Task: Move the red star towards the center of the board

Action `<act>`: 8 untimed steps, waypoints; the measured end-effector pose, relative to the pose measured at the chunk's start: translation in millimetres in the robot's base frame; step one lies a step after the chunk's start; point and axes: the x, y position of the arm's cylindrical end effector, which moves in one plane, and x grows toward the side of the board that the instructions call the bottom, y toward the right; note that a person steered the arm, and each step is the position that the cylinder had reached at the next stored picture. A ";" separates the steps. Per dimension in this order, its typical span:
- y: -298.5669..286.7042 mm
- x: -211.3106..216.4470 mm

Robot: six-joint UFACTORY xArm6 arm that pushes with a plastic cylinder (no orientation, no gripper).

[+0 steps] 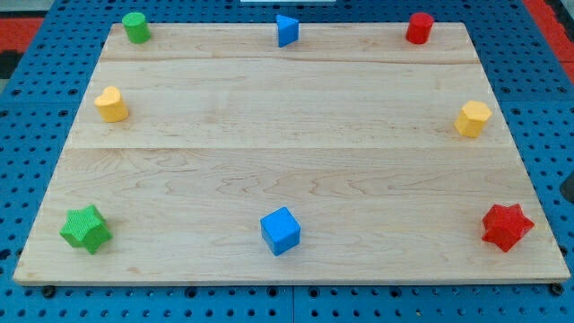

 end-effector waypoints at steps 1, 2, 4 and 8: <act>0.0 8.9; -1.0 14.6; -44.1 58.4; -125.0 48.7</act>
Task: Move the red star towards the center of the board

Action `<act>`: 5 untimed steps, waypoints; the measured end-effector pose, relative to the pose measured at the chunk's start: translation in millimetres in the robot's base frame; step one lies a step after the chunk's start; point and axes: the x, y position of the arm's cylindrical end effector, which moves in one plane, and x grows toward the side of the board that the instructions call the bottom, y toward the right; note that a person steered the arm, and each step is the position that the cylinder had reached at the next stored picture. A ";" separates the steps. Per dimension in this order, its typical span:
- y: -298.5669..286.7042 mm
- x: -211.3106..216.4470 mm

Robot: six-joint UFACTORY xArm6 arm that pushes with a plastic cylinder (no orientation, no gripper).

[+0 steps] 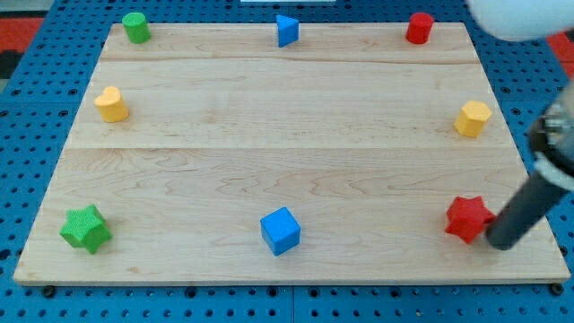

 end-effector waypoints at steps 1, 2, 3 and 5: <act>2.6 -0.1; 40.8 -5.3; 51.2 -30.7; -48.3 -24.0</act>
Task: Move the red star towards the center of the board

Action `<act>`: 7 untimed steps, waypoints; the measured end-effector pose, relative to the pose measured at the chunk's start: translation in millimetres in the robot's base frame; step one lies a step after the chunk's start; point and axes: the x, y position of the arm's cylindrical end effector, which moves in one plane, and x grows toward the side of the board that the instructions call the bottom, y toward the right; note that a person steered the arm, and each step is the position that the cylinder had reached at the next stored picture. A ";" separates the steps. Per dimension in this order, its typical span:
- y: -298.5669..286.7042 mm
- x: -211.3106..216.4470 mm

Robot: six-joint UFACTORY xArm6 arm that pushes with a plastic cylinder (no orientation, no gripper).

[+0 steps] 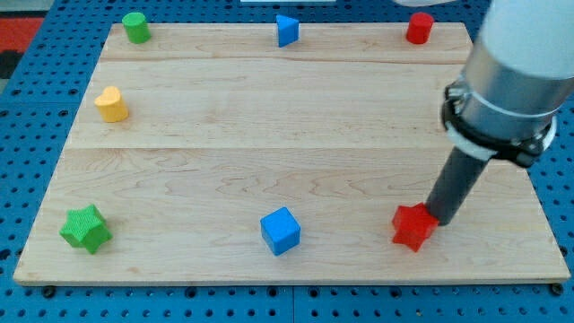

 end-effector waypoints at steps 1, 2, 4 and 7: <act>40.3 12.5; 41.1 29.7; -33.4 29.8; -101.7 20.8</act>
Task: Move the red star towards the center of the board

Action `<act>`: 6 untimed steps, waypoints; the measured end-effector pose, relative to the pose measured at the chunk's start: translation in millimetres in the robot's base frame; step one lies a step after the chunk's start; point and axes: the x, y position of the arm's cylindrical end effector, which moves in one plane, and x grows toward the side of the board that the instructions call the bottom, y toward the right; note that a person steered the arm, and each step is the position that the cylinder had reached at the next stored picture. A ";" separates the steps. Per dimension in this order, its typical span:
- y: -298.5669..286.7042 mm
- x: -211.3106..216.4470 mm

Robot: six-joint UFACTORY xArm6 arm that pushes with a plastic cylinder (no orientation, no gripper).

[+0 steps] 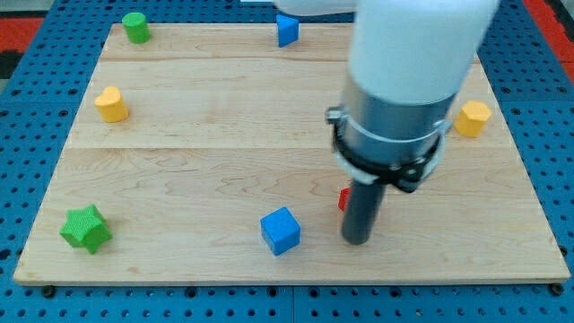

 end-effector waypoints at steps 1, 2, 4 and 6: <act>-33.0 2.6; -46.2 -29.6; -9.4 -43.4; -20.3 -48.2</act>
